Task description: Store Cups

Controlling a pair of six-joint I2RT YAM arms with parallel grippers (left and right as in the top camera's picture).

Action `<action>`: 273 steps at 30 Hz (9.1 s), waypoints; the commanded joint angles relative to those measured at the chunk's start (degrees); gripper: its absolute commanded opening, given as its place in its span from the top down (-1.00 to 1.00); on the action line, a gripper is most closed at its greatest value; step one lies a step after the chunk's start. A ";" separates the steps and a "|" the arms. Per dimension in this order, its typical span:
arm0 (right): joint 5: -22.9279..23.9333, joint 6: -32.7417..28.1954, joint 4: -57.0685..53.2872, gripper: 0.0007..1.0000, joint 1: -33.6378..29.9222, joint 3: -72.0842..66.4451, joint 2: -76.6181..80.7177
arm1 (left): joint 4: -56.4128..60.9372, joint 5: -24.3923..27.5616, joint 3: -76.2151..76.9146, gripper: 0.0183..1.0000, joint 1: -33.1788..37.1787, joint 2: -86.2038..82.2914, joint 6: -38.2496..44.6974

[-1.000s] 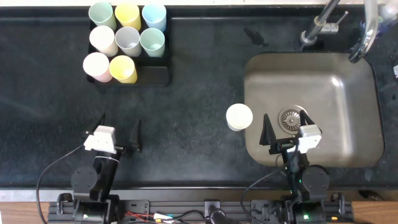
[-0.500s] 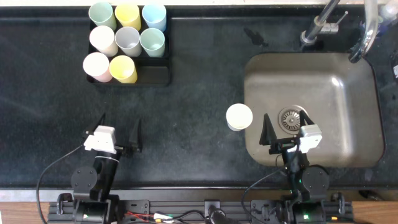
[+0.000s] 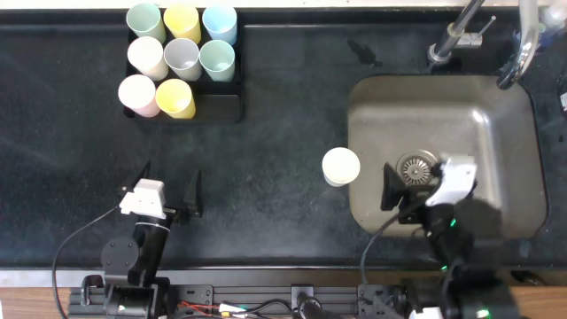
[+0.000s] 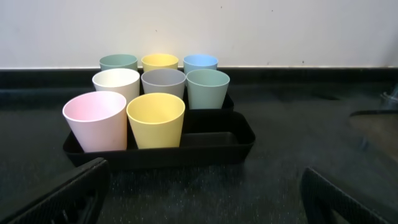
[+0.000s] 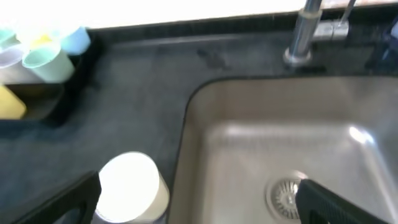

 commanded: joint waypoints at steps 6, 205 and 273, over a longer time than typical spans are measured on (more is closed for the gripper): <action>-6.01 0.09 -21.33 -0.99 -0.13 30.08 25.53 | -0.11 0.96 -0.11 -1.00 0.02 -0.57 -0.42; -11.50 15.08 -16.06 0.62 31.50 83.25 107.58 | -0.11 0.96 -0.11 -1.00 0.02 -0.57 -0.42; 9.62 9.27 14.91 -0.99 1.97 -8.31 -7.63 | -0.11 0.96 -0.11 -1.00 0.02 -0.57 -0.42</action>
